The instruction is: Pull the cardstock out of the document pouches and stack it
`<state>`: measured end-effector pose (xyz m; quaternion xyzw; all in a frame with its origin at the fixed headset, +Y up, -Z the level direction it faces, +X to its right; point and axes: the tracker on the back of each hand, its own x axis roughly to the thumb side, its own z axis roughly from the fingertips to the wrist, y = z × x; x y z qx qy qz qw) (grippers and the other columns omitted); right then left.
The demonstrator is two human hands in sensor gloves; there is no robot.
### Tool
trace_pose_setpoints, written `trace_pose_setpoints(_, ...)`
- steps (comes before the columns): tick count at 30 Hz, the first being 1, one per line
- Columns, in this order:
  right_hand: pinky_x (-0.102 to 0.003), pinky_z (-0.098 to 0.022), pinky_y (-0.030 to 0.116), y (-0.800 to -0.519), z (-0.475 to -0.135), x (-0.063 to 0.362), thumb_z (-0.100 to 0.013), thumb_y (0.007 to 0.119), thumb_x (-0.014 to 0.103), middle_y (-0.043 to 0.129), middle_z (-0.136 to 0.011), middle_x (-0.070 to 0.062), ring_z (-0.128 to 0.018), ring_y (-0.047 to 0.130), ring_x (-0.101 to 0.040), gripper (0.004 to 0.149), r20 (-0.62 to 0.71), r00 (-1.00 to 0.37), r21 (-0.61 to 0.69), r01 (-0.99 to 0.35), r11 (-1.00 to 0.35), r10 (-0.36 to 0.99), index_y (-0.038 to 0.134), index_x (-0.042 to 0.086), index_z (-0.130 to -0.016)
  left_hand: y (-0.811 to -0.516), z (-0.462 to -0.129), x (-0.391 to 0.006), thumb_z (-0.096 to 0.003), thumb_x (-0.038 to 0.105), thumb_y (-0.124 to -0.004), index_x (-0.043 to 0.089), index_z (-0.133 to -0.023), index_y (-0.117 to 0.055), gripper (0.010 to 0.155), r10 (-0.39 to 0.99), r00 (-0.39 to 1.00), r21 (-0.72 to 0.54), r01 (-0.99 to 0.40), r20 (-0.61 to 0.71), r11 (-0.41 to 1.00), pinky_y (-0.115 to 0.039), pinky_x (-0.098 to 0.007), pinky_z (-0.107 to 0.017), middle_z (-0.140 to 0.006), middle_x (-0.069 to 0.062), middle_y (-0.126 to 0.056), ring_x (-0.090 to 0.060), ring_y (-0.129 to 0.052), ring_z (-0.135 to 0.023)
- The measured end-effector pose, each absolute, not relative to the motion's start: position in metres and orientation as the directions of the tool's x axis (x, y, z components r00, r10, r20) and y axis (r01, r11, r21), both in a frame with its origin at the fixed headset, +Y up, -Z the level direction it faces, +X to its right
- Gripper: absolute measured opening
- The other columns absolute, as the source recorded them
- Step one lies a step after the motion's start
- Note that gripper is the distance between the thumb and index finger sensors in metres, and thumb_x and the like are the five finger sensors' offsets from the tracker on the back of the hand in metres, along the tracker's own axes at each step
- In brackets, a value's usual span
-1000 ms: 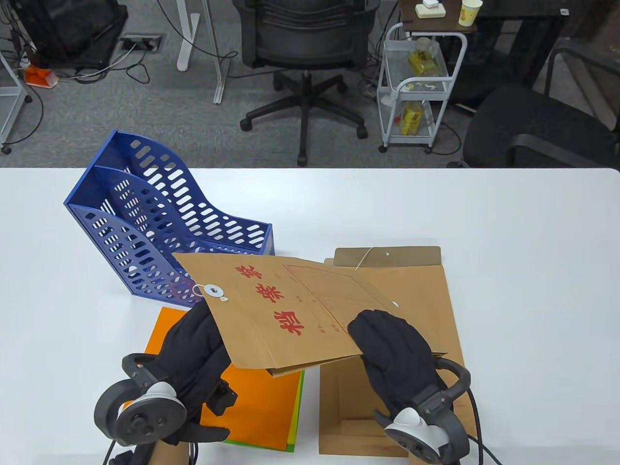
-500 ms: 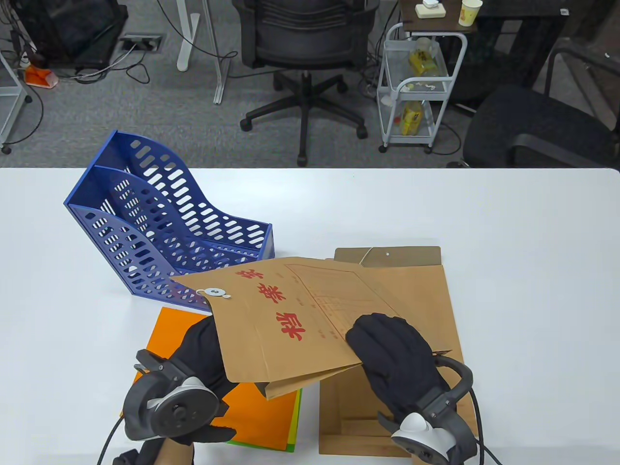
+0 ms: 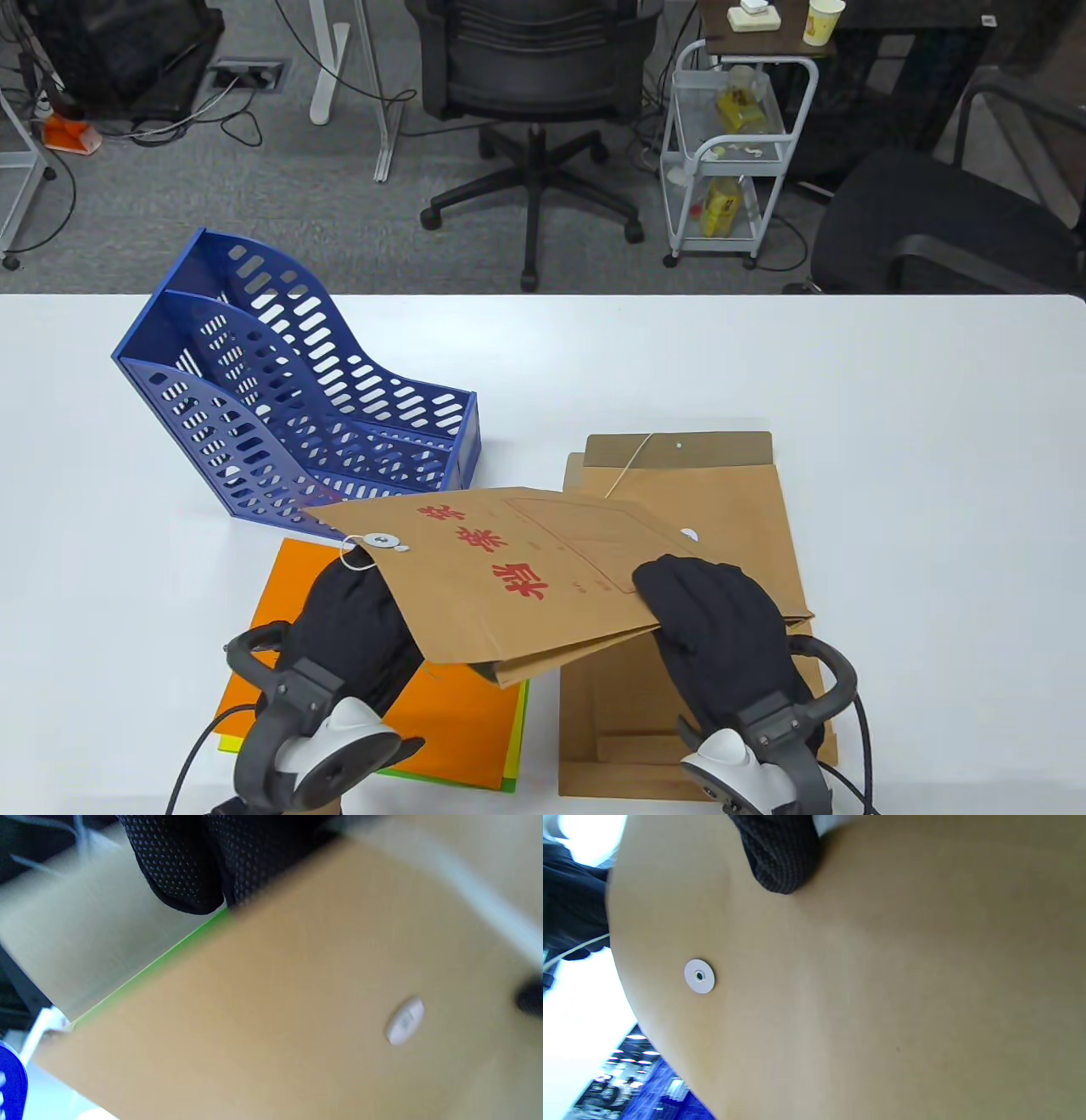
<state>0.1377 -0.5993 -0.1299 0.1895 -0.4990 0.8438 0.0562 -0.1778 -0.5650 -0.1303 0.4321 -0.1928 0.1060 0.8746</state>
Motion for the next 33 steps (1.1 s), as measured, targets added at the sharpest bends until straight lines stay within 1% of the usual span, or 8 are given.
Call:
trace_pose_setpoints(4, -0.039, -0.061, 0.080, -0.596, -0.133, 0.160, -0.067, 0.072, 0.040, 0.083, -0.092, 0.005, -0.075, 0.092, -0.016, 0.042, 0.322, -0.947, -0.818, -0.273, -0.506, -0.010, 0.059, 0.030, -0.106, -0.552, -0.113, -0.213, -0.0619, 0.044, -0.075, 0.030, -0.097, -0.078, 0.038, 0.155, 0.909, 0.779, -0.413, 0.388, 0.472, -0.081, -0.043, -0.063, -0.092, -0.003, -0.092, -0.008, -0.092, -0.056)
trace_pose_setpoints(10, -0.040, -0.061, 0.079, -0.578, -0.132, 0.180, -0.069, 0.070, 0.038, 0.082, -0.093, 0.004, -0.075, 0.092, -0.018, 0.043, 0.214, -0.976, -0.845, -0.209, -0.493, 0.048, 0.057, 0.028, -0.109, -0.549, -0.107, -0.254, -0.0641, 0.042, -0.074, 0.026, -0.099, -0.076, 0.038, 0.356, 0.873, 0.821, -0.454, 0.333, 0.346, -0.084, -0.040, -0.058, -0.085, -0.006, -0.095, -0.006, -0.093, -0.049)
trace_pose_setpoints(15, -0.038, -0.057, 0.080, -0.564, -0.137, 0.209, -0.071, 0.068, 0.036, 0.081, -0.093, 0.000, -0.072, 0.091, -0.019, 0.046, 0.180, -0.969, -0.833, -0.241, -0.498, 0.168, 0.054, 0.024, -0.113, -0.553, -0.110, -0.293, -0.0655, 0.039, -0.073, 0.023, -0.100, -0.076, 0.038, 0.524, 0.773, 0.748, -0.574, 0.359, 0.334, -0.085, -0.039, -0.055, -0.080, -0.007, -0.096, -0.004, -0.092, -0.044)
trace_pose_setpoints(21, -0.035, -0.051, 0.082, -0.563, -0.145, 0.244, -0.073, 0.066, 0.035, 0.081, -0.092, -0.002, -0.067, 0.092, -0.021, 0.048, 0.048, -0.948, -0.803, -0.224, -0.552, 0.315, 0.052, 0.018, -0.115, -0.564, -0.109, -0.345, -0.0661, 0.037, -0.073, 0.021, -0.100, -0.076, 0.038, 0.697, 0.591, 0.674, -0.709, 0.406, 0.209, -0.086, -0.038, -0.052, -0.075, -0.008, -0.098, -0.002, -0.091, -0.039)
trace_pose_setpoints(25, -0.033, -0.047, 0.082, -0.573, -0.150, 0.260, -0.074, 0.063, 0.032, 0.082, -0.090, -0.005, -0.063, 0.093, -0.022, 0.045, 0.103, -0.864, -0.747, -0.395, -0.535, 0.493, 0.054, 0.015, -0.115, -0.573, -0.109, -0.375, -0.0672, 0.035, -0.072, 0.019, -0.101, -0.074, 0.038, 0.778, 0.443, 0.561, -0.815, 0.445, 0.143, -0.086, -0.038, -0.051, -0.074, -0.009, -0.097, -0.001, -0.089, -0.038)
trace_pose_setpoints(28, -0.033, -0.045, 0.083, -0.587, -0.160, 0.265, -0.074, 0.064, 0.031, 0.083, -0.089, -0.007, -0.060, 0.094, -0.022, 0.046, 0.113, -0.772, -0.639, -0.538, -0.550, 0.625, 0.055, 0.013, -0.115, -0.581, -0.109, -0.388, -0.0672, 0.036, -0.072, 0.019, -0.101, -0.075, 0.038, 0.792, 0.458, 0.551, -0.813, 0.405, 0.189, -0.087, -0.038, -0.051, -0.074, -0.008, -0.097, -0.001, -0.089, -0.037)
trace_pose_setpoints(31, -0.033, -0.043, 0.083, -0.610, -0.179, 0.264, -0.074, 0.064, 0.031, 0.083, -0.088, -0.008, -0.058, 0.094, -0.022, 0.048, 0.054, -0.686, -0.454, -0.664, -0.594, 0.726, 0.054, 0.010, -0.116, -0.590, -0.111, -0.395, -0.0672, 0.036, -0.072, 0.019, -0.101, -0.075, 0.038, 0.808, 0.432, 0.520, -0.833, 0.401, 0.187, -0.087, -0.038, -0.051, -0.073, -0.008, -0.097, -0.001, -0.089, -0.037)
trace_pose_setpoints(33, -0.033, -0.043, 0.083, -0.629, -0.193, 0.261, -0.074, 0.065, 0.031, 0.083, -0.088, -0.009, -0.057, 0.095, -0.022, 0.050, -0.019, -0.666, -0.339, -0.697, -0.632, 0.746, 0.053, 0.008, -0.117, -0.594, -0.113, -0.397, -0.0671, 0.035, -0.072, 0.018, -0.101, -0.075, 0.038, 0.820, 0.401, 0.496, -0.851, 0.408, 0.169, -0.087, -0.038, -0.051, -0.073, -0.009, -0.098, -0.001, -0.089, -0.037)
